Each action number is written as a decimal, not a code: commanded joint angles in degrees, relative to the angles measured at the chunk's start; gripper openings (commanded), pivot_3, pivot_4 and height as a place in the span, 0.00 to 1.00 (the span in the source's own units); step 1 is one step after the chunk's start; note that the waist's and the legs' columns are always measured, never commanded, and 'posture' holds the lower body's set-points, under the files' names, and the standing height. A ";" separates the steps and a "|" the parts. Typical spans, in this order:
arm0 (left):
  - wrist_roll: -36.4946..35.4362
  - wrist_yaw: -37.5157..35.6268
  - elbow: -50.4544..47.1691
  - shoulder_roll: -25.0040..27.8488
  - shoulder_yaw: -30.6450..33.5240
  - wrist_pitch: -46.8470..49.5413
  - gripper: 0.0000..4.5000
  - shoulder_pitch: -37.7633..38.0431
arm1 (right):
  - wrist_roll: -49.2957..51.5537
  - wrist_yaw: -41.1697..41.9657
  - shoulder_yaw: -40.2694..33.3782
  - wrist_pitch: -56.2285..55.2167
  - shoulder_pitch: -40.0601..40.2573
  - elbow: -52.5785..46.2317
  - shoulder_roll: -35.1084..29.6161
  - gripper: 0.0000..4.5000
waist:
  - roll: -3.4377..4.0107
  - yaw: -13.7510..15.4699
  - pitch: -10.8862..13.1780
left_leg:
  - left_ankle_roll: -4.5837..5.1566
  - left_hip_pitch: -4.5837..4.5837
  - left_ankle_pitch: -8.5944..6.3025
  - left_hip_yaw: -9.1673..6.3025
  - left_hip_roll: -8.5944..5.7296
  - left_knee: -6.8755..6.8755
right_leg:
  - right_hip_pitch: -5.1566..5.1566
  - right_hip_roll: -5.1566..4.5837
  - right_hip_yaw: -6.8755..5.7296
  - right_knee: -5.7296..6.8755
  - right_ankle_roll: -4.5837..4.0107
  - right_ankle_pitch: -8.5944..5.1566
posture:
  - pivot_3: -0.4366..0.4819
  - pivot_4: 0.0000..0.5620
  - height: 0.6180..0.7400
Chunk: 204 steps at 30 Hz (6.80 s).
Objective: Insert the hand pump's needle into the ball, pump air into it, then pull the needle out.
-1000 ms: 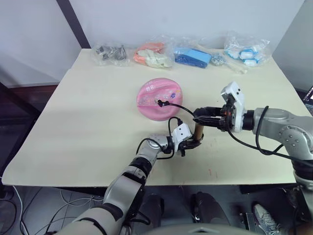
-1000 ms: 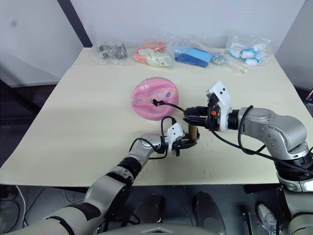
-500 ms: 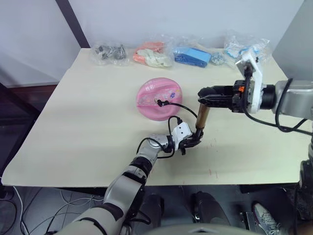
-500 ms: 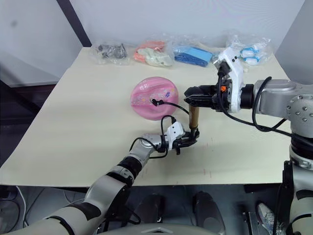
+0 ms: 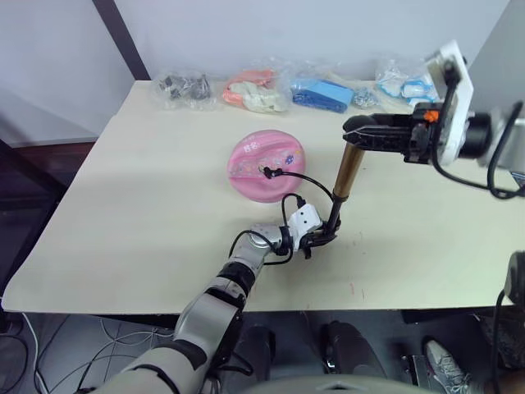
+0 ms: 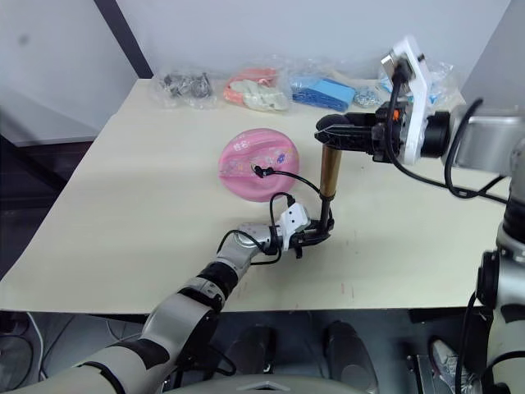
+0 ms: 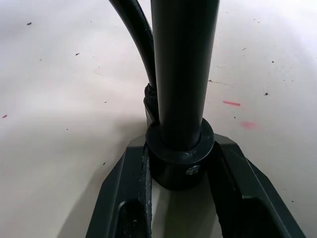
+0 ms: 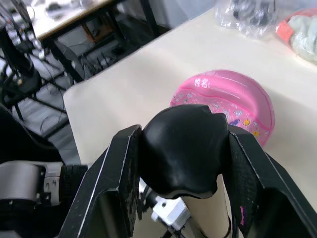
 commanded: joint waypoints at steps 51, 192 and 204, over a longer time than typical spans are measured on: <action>2.20 -0.24 -1.62 2.92 -1.56 5.05 0.24 5.77 | -7.36 0.33 0.67 -1.59 1.43 0.61 5.21 0.40 | 0.27 -0.57 -0.70 | 0.25 0.48 -0.18 0.22 0.29 -0.28 | 0.25 0.28 0.20 -0.08 -0.16 -0.11 | 0.48 0.27 1.00; 0.35 0.90 -9.66 4.70 -2.71 9.36 0.24 11.51 | -8.46 2.82 1.03 -7.28 6.07 -2.01 12.56 0.40 | 0.35 -0.47 -0.58 | 0.24 1.17 -0.19 0.25 0.79 -1.35 | 0.37 0.88 0.30 -0.24 -0.69 -0.53 | 0.48 0.27 1.00; 0.38 1.46 -9.45 4.73 -2.82 9.17 0.24 11.69 | 5.19 -6.59 -7.53 1.84 -8.93 2.49 9.09 0.40 | 0.36 -0.41 -0.34 | 0.24 0.98 -0.18 0.20 0.78 -1.33 | 0.26 0.84 0.22 -0.24 -0.67 -0.53 | 0.48 0.27 1.00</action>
